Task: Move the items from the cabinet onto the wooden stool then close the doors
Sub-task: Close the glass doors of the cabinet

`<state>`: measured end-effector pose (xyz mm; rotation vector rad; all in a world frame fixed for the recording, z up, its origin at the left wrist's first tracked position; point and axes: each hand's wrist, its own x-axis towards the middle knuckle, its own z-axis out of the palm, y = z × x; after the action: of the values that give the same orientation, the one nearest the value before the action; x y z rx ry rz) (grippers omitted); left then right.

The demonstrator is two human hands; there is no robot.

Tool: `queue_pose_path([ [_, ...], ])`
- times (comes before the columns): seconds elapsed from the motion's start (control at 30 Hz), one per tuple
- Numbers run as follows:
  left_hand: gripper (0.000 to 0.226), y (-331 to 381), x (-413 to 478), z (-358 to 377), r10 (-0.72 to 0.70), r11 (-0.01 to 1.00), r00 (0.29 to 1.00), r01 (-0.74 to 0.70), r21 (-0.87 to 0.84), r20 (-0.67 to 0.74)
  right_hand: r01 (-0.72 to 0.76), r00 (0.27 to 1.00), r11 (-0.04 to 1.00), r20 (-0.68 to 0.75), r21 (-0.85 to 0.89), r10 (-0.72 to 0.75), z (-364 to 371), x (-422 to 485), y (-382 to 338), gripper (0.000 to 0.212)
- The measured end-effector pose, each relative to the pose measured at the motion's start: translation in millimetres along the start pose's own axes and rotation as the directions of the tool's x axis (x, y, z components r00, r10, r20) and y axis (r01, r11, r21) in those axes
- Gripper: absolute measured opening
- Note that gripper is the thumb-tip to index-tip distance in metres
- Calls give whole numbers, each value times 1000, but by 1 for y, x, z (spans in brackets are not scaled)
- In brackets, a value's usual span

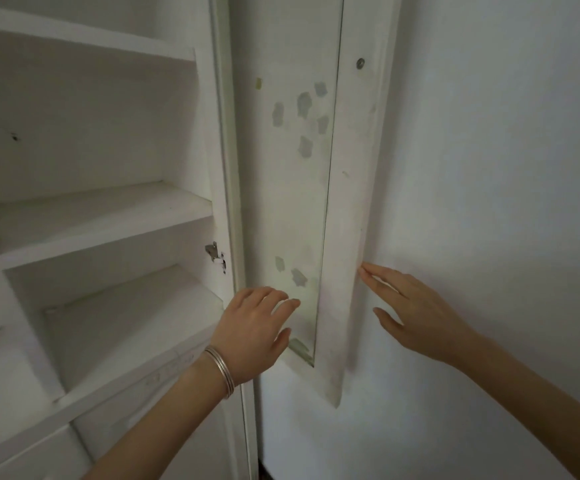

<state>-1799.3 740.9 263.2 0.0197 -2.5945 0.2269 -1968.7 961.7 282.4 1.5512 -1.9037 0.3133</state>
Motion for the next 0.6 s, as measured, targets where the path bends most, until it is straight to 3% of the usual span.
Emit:
queue_pose_path([
  [0.23,40,-17,-33,-17,-15,1000,1000,15,19,-11,-14,999,1000,-40,-8,14,0,3,-28,64],
  [0.6,41,-63,-115,-63,-15,1000,1000,15,19,4,76,996,995,-49,-70,-80,-9,37,-137,44],
])
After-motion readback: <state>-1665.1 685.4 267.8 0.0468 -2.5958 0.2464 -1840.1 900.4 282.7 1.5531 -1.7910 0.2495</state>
